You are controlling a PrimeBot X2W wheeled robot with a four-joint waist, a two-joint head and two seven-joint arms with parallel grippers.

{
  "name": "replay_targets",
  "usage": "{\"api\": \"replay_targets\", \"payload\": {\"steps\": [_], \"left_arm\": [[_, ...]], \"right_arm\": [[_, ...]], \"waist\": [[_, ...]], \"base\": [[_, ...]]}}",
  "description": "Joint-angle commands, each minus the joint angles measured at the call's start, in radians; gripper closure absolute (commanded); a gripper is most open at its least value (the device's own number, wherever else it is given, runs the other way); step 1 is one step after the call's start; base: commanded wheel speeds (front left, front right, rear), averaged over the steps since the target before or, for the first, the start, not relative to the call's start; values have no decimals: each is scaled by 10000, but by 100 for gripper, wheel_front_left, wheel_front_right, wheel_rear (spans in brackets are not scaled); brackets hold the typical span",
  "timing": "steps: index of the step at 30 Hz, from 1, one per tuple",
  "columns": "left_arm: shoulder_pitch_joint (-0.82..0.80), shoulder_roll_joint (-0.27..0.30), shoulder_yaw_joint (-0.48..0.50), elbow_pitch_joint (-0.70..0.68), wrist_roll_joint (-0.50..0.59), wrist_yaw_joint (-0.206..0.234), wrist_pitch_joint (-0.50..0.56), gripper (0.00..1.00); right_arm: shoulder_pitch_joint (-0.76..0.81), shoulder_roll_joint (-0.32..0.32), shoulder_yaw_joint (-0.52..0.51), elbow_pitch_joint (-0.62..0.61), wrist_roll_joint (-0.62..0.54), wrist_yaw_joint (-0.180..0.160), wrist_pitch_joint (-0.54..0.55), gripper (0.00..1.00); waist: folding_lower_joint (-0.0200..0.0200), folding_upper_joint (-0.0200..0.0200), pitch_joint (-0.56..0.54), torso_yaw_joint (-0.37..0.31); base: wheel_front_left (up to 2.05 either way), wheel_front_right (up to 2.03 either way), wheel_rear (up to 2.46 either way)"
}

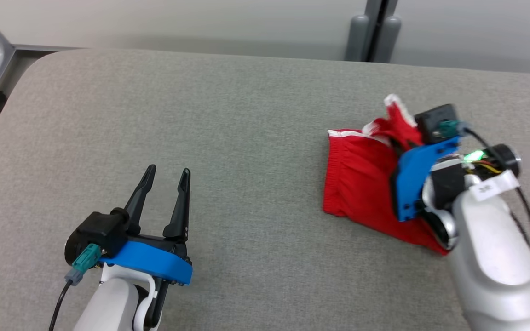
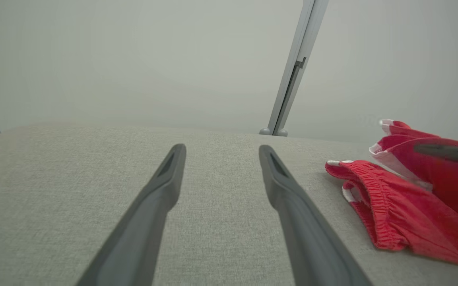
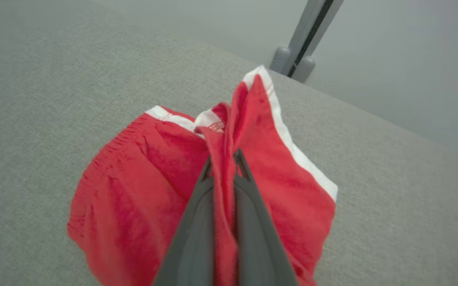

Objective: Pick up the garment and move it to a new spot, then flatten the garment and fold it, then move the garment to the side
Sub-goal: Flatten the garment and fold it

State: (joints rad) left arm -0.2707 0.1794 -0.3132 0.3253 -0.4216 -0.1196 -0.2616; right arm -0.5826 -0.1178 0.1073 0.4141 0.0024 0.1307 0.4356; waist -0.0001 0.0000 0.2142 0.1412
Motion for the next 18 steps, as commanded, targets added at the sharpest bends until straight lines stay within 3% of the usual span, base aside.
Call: {"api": "replay_targets", "payload": {"steps": [1, 8, 9, 10, 11, 15, 18], "left_arm": [[-202, -58, 1, 27, -51, 50, -36, 0], [-161, -185, 89, -30, 17, 20, -39, 0], [-130, -192, 108, -33, 26, 16, -39, 0], [-102, -195, 138, -35, 33, 11, -39, 0], [-69, -191, 172, -32, 37, 7, -40, 0], [117, -157, 314, -2, 55, 25, -40, 0], [306, -141, 453, -25, 22, 71, -41, 0]], "right_arm": [[-211, 129, 151, 230, 17, 4, -73, 100], [-541, 601, 891, 1482, 53, 4, -536, 100], [-565, 619, 1002, 1624, 127, 4, -613, 93], [-593, 635, 1077, 1711, 220, 4, -691, 50], [-599, 645, 1110, 1800, 395, 4, -772, 0], [-657, 670, 1373, 1728, 1319, 4, -1205, 0], [-446, 666, 1276, 968, 2773, 4, -1752, 0]], "waist": [[1, 0, 95, 154], [1, 0, 180, 509], [1, 0, 178, 527], [1, 0, 173, 532], [1, 0, 162, 523], [1, 0, 41, 367], [1, 0, -245, 138]], "base": [[0, 0, 0], [0, 0, 0], [0, 0, 0], [0, 0, 0], [0, 0, 0], [0, 0, 0], [0, 0, 0]]}}
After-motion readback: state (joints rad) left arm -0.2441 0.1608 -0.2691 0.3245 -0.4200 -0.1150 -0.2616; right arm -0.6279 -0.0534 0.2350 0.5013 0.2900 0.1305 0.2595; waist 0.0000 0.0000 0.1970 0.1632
